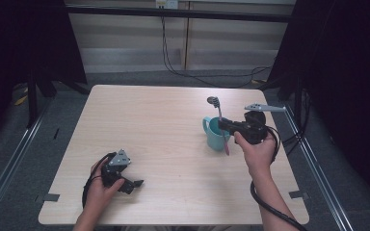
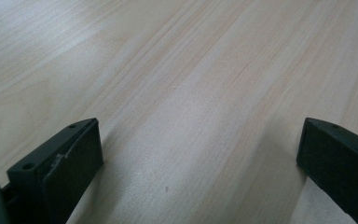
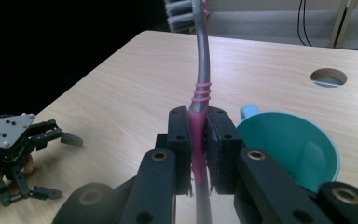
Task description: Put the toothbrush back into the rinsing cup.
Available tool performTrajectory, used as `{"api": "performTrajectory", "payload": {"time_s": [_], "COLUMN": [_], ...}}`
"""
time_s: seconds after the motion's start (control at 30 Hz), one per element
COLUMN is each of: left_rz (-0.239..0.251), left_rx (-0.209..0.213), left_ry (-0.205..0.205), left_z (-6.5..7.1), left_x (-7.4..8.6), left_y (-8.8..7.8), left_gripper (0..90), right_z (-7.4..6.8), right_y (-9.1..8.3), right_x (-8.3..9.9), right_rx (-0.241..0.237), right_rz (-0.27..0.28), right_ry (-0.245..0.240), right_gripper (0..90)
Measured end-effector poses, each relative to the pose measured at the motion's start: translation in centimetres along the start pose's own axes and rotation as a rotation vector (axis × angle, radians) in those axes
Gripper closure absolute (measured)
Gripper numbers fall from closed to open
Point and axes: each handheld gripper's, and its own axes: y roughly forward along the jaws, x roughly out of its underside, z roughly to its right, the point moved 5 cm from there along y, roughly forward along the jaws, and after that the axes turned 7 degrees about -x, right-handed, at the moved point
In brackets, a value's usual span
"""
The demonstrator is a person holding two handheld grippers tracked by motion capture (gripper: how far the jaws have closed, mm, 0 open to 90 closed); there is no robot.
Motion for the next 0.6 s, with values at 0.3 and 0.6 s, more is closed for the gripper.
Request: {"api": "performTrajectory", "payload": {"time_s": [0.3, 0.6], "left_rz": [0.000, 0.000], "left_rx": [0.000, 0.000], "left_ry": [0.000, 0.000], "left_z": [0.0, 0.0], "left_x": [0.0, 0.0], "left_y": [0.0, 0.0], "left_gripper": [0.0, 0.0], "right_z": [0.2, 0.3], "right_y": [-0.3, -0.1], "right_x": [-1.0, -1.7], "right_rx": [-0.010, -0.005], "right_rz": [0.056, 0.083], "right_ry": [0.011, 0.018], "right_gripper": [81.5, 81.5]}}
